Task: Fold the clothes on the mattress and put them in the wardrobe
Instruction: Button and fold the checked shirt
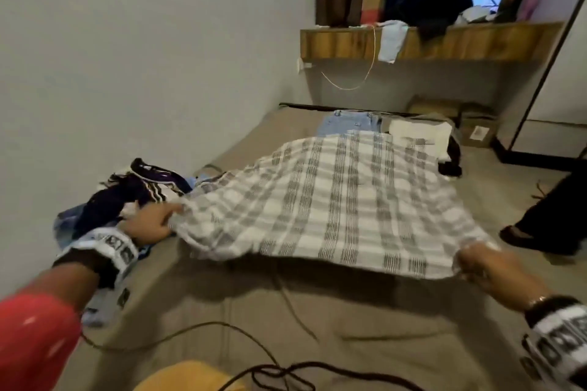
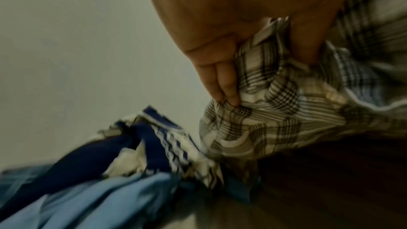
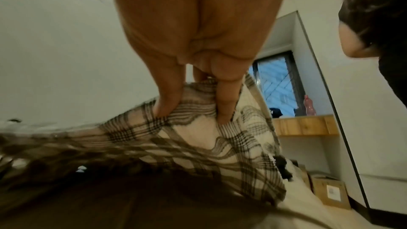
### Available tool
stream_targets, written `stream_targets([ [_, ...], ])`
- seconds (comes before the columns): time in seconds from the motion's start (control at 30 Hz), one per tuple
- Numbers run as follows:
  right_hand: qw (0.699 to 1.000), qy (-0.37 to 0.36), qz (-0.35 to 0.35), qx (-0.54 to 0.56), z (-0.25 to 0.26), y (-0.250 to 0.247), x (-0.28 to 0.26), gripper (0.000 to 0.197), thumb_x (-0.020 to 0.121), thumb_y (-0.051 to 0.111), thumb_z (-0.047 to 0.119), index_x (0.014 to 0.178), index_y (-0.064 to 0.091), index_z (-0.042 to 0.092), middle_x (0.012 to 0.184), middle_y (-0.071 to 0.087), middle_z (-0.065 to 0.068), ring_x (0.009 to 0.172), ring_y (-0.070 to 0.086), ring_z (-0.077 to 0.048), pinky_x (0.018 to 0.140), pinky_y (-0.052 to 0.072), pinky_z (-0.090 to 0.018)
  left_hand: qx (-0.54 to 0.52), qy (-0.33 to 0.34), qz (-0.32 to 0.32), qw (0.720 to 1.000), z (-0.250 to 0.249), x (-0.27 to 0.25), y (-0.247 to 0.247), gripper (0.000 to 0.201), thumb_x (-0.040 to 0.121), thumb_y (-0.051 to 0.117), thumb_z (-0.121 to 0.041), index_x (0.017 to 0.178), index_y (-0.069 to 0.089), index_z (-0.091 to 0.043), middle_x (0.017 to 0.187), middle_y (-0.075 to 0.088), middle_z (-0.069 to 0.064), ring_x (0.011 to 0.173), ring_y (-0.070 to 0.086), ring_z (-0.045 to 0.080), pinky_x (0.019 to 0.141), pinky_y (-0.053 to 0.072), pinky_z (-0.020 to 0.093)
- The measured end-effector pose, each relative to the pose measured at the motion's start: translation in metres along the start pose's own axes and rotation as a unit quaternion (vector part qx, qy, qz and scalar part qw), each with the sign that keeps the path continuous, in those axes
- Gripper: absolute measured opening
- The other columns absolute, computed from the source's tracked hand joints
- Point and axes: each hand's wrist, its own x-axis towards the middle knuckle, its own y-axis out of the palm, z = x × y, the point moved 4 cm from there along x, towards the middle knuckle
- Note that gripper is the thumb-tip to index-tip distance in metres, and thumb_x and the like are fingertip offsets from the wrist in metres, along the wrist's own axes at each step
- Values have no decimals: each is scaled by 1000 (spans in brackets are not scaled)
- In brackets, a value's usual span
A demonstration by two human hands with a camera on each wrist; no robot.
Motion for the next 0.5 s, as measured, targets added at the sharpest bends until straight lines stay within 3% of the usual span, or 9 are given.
stream_targets([
  [0.1, 990, 20, 126, -60, 5, 39, -23, 39, 86, 56, 13, 68, 32, 40, 78, 48, 13, 77, 49, -6, 70, 37, -17, 43, -42, 68, 996, 36, -25, 45, 45, 87, 58, -24, 129, 51, -11, 134, 52, 7, 122, 51, 24, 99, 37, 31],
  [0.17, 976, 28, 196, -92, 11, 66, -37, 36, 87, 51, 18, 67, 28, 38, 74, 38, 18, 79, 43, -6, 68, 33, -18, 106, -15, 120, 987, 60, -41, 78, 52, 80, 55, -33, 131, 49, -23, 130, 55, 4, 119, 54, 19, 97, 40, 27],
  [0.23, 964, 37, 242, -107, 12, 74, -40, 33, 90, 47, 18, 70, 31, 39, 76, 38, 17, 77, 40, -1, 61, 29, -13, 154, 7, 155, 976, 65, -50, 93, 52, 75, 53, -30, 126, 48, -37, 114, 66, 0, 103, 64, 12, 86, 47, 21],
  [0.3, 957, 87, 258, -100, 6, 67, -38, 19, 91, 47, 19, 82, 42, 35, 90, 47, 13, 87, 48, -3, 64, 29, -16, 208, 21, 122, 970, 64, -43, 87, 38, 88, 44, -18, 125, 52, -24, 117, 64, 2, 104, 62, 11, 85, 44, 17],
  [0.37, 957, 140, 220, -129, -1, 53, -30, 6, 92, 48, 25, 97, 49, 29, 111, 54, 4, 106, 52, -13, 72, 32, -21, 212, -53, 127, 967, 61, -34, 80, 36, 92, 43, -15, 127, 52, -16, 125, 59, 7, 108, 58, 20, 89, 45, 26],
  [0.43, 963, 146, 187, -125, -8, 55, -19, 15, 92, 51, 26, 107, 54, 28, 120, 56, 0, 108, 54, -18, 77, 38, -25, 195, 5, 77, 978, 48, -17, 84, 28, 92, 50, -27, 119, 55, -21, 117, 60, 4, 101, 58, 20, 84, 45, 30],
  [0.47, 965, 146, 185, -112, -6, 57, -14, 15, 91, 54, 26, 105, 56, 29, 117, 57, 0, 106, 55, -18, 78, 40, -26, 183, 45, 79, 979, 35, -12, 92, 31, 89, 53, -41, 115, 56, -24, 113, 59, -1, 100, 56, 18, 84, 43, 29],
  [0.5, 961, 148, 211, -97, -5, 62, -11, 13, 90, 55, 27, 103, 57, 29, 114, 58, 0, 104, 57, -17, 79, 41, -26, 156, 70, 123, 978, 25, -8, 104, 43, 82, 54, -56, 114, 56, -27, 110, 55, -6, 101, 54, 16, 84, 40, 27],
])
